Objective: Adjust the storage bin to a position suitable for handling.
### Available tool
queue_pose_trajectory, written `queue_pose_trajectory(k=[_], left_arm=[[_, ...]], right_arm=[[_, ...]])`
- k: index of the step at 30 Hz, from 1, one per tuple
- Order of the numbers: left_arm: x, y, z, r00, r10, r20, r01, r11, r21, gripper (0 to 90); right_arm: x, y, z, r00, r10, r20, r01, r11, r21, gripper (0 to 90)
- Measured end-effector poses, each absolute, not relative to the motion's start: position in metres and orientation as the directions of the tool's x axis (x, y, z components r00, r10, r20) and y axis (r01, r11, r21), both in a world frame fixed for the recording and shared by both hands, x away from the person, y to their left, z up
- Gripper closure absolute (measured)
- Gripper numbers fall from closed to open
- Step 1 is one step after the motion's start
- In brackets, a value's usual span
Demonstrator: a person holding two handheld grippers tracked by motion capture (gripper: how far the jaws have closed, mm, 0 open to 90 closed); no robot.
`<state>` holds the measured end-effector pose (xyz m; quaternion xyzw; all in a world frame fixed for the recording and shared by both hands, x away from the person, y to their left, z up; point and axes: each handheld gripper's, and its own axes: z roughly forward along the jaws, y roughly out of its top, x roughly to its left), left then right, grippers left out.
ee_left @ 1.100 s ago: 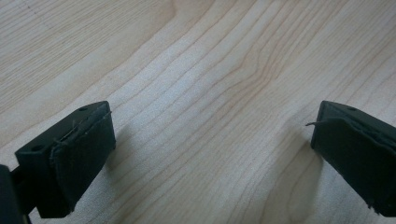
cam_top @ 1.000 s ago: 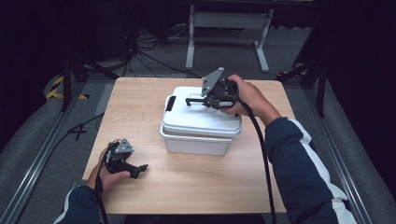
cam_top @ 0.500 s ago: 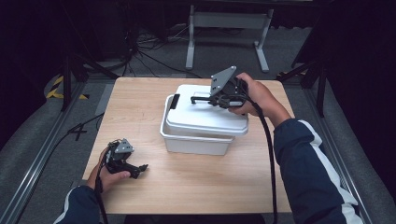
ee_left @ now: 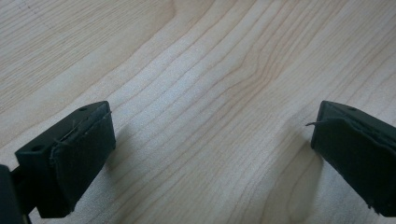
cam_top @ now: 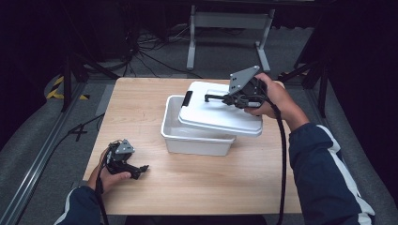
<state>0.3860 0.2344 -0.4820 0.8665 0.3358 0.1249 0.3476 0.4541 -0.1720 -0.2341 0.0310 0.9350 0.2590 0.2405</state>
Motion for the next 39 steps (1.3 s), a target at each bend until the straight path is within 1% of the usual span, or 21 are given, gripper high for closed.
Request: queue_pose_trajectory(k=[9, 12, 26, 39], left_arm=[[0.386, 0.234, -0.482, 0.743, 0.669, -0.019, 0.496, -0.532, 0.686, 0.3], [0.386, 0.234, -0.482, 0.743, 0.669, -0.020, 0.497, -0.532, 0.686, 0.3], [0.386, 0.234, -0.482, 0.742, 0.670, -0.025, 0.501, -0.530, 0.684, 0.3], [0.386, 0.234, -0.482, 0.744, 0.668, -0.023, 0.500, -0.533, 0.683, 0.2]], right_arm=[[0.449, -0.197, -0.231, -0.873, 0.220, -0.436, -0.045, 0.853, 0.520, 83.8], [0.448, -0.207, -0.229, -0.866, 0.224, -0.448, -0.052, 0.849, 0.526, 83.8], [0.442, -0.254, -0.233, -0.850, 0.299, -0.434, 0.002, 0.826, 0.564, 83.9], [0.434, -0.289, -0.232, -0.824, 0.355, -0.442, 0.039, 0.813, 0.581, 83.9]])
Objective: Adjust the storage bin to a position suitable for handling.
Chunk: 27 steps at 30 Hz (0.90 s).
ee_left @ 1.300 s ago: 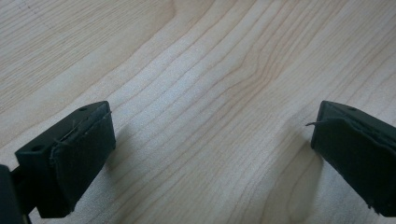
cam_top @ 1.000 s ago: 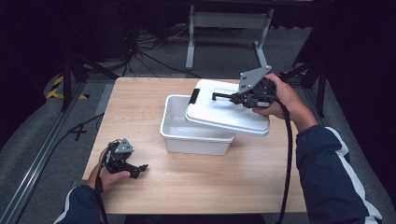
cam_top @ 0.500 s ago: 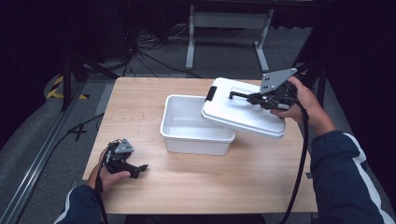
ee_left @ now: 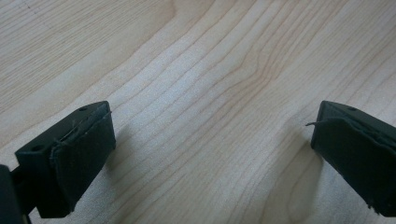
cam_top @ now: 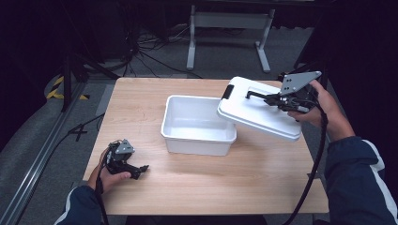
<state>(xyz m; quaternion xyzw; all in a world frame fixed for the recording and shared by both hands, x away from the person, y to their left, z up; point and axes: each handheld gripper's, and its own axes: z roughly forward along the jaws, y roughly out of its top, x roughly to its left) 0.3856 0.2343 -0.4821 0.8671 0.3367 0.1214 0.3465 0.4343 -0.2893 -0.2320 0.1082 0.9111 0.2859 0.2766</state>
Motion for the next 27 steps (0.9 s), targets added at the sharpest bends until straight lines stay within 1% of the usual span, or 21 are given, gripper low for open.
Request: queue_pose_trajectory(k=[7, 12, 21, 27], left_arm=[[0.386, 0.234, -0.482, 0.744, 0.668, -0.023, 0.500, -0.533, 0.683, 0.2], [0.386, 0.234, -0.482, 0.744, 0.668, -0.023, 0.500, -0.533, 0.683, 0.2], [0.386, 0.234, -0.482, 0.744, 0.668, -0.023, 0.500, -0.533, 0.683, 0.2], [0.386, 0.234, -0.482, 0.744, 0.668, -0.022, 0.499, -0.533, 0.683, 0.2]], right_arm=[[0.433, -0.308, -0.237, -0.813, 0.391, -0.432, 0.071, 0.803, 0.592, 83.9], [0.432, -0.320, -0.244, -0.803, 0.414, -0.429, 0.104, 0.806, 0.583, 83.9], [0.430, -0.348, -0.254, -0.784, 0.469, -0.408, 0.139, 0.772, 0.620, 83.9], [0.431, -0.358, -0.264, -0.773, 0.493, -0.399, 0.174, 0.770, 0.614, 84.0]])
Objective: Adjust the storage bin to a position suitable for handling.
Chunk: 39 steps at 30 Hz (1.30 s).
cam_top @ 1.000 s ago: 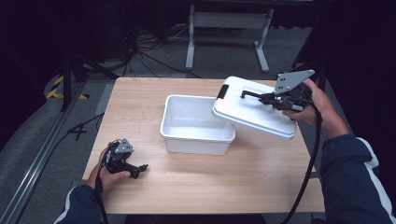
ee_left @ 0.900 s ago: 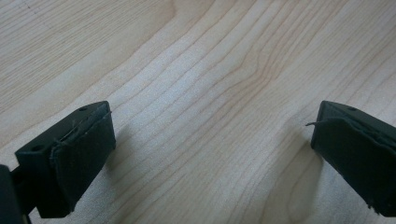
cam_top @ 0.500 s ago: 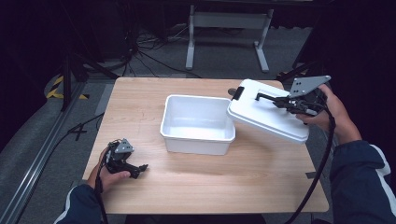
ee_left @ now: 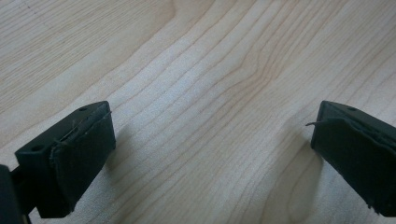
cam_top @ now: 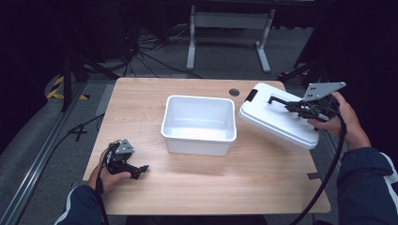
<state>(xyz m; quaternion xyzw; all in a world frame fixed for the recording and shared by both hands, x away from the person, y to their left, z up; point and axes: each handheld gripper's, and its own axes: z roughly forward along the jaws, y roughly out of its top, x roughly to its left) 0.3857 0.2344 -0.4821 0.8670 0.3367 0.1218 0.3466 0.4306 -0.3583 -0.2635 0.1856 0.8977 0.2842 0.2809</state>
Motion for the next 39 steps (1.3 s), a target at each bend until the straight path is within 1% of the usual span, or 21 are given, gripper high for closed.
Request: queue_pose_trajectory(k=[10, 17, 33, 39], left_arm=[[0.387, 0.235, -0.482, 0.747, 0.665, -0.004, 0.486, -0.541, 0.687, 0.2], [0.386, 0.234, -0.482, 0.743, 0.669, -0.016, 0.494, -0.533, 0.687, 0.2], [0.386, 0.234, -0.482, 0.742, 0.670, -0.020, 0.498, -0.531, 0.686, 0.3], [0.386, 0.234, -0.482, 0.743, 0.669, -0.019, 0.496, -0.532, 0.686, 0.3]], right_arm=[[0.441, -0.363, -0.286, -0.771, 0.519, -0.369, 0.224, 0.763, 0.606, 84.0], [0.445, -0.368, -0.301, -0.769, 0.538, -0.344, 0.258, 0.754, 0.604, 84.0], [0.461, -0.360, -0.342, -0.785, 0.551, -0.285, 0.309, 0.746, 0.591, 83.9], [0.466, -0.360, -0.352, -0.774, 0.576, -0.261, 0.340, 0.727, 0.596, 83.9]])
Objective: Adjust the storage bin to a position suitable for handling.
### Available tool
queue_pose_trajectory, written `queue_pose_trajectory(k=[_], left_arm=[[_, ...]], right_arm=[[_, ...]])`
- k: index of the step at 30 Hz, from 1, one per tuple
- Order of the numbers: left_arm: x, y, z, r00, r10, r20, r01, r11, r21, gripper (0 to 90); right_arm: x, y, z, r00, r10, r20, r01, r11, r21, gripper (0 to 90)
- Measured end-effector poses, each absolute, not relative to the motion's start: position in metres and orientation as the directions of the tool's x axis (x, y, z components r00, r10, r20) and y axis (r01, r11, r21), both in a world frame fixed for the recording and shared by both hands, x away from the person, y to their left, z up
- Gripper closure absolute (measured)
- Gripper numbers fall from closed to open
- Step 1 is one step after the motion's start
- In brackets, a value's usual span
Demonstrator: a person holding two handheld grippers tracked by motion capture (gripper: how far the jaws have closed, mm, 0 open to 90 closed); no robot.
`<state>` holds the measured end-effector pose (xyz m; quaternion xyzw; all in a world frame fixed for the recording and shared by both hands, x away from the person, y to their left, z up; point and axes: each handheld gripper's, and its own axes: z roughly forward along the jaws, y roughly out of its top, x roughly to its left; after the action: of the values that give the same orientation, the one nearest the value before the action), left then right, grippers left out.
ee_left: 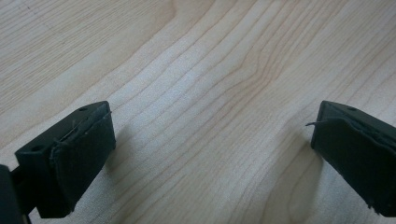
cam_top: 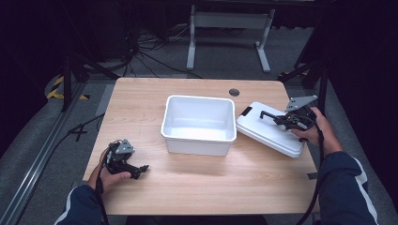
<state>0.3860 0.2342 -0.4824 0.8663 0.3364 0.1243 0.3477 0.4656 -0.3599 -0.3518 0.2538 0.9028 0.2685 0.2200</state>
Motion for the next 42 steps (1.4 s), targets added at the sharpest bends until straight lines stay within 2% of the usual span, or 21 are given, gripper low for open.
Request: queue_pose_trajectory(k=[29, 38, 40, 42], left_arm=[[0.387, 0.234, -0.482, 0.745, 0.667, -0.010, 0.489, -0.536, 0.689, 0.2], [0.387, 0.234, -0.482, 0.745, 0.667, -0.010, 0.488, -0.536, 0.689, 0.2], [0.387, 0.234, -0.483, 0.744, 0.668, -0.017, 0.492, -0.530, 0.690, 0.2], [0.387, 0.234, -0.483, 0.745, 0.667, -0.016, 0.491, -0.532, 0.690, 0.2]], right_arm=[[0.473, -0.353, -0.394, -0.765, 0.601, -0.232, 0.401, 0.726, 0.559, 81.5], [0.466, -0.358, -0.388, -0.742, 0.634, -0.218, 0.409, 0.686, 0.601, 69.5], [0.460, -0.356, -0.385, -0.747, 0.629, -0.215, 0.399, 0.682, 0.613, 62.5], [0.457, -0.355, -0.385, -0.744, 0.634, -0.212, 0.402, 0.678, 0.615, 60.8]])
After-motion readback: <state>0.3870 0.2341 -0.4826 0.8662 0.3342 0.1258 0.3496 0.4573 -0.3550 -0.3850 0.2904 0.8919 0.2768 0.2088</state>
